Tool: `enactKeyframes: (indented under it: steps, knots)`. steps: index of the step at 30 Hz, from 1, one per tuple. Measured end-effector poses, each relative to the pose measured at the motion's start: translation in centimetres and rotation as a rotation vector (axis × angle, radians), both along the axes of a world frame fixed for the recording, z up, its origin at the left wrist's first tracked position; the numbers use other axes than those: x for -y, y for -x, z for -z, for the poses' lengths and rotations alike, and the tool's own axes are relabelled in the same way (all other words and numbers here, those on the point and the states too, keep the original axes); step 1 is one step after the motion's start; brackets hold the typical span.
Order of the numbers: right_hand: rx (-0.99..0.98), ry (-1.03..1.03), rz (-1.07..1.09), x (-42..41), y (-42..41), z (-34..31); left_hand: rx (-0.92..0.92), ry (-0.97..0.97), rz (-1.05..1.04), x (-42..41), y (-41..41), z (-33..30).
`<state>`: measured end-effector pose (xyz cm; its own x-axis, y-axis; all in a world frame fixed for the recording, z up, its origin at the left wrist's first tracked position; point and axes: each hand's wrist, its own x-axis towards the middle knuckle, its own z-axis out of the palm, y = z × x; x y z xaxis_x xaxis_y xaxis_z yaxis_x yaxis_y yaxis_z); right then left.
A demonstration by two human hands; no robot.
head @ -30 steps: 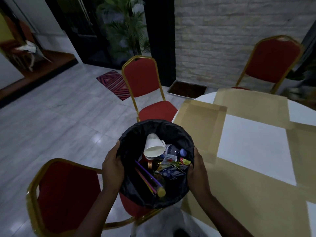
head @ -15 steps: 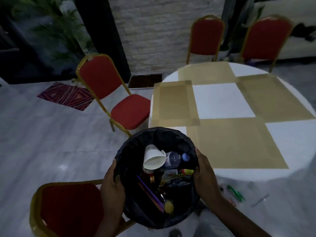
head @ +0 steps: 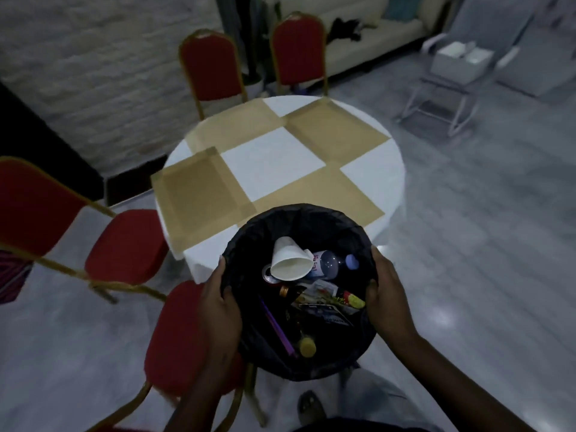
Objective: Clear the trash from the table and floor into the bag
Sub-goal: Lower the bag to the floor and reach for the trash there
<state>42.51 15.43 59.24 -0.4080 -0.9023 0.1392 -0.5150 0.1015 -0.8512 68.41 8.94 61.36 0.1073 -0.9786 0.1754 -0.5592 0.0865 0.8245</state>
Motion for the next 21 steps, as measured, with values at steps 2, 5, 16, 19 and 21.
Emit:
enactKeyframes:
  steps: [2,5,16,19,21]
  knots:
    - [-0.016,0.005,0.099,-0.8,2.6,-0.2,-0.026,0.0,0.091,1.4,3.1,0.3]
    - [-0.036,-0.016,0.25,-2.6,7.3,0.1,-0.027,-0.05,0.19,2.9,9.2,0.5]
    - [-0.067,-0.085,0.505,-6.3,24.4,2.6,-0.083,-0.151,0.473,4.9,30.5,6.7]
    - [-0.079,-0.127,0.519,-6.4,28.1,4.3,-0.085,-0.161,0.493,5.2,34.3,8.8]
    - [-0.087,-0.16,0.531,-6.5,29.6,5.4,-0.075,-0.173,0.514,4.9,36.0,9.9]
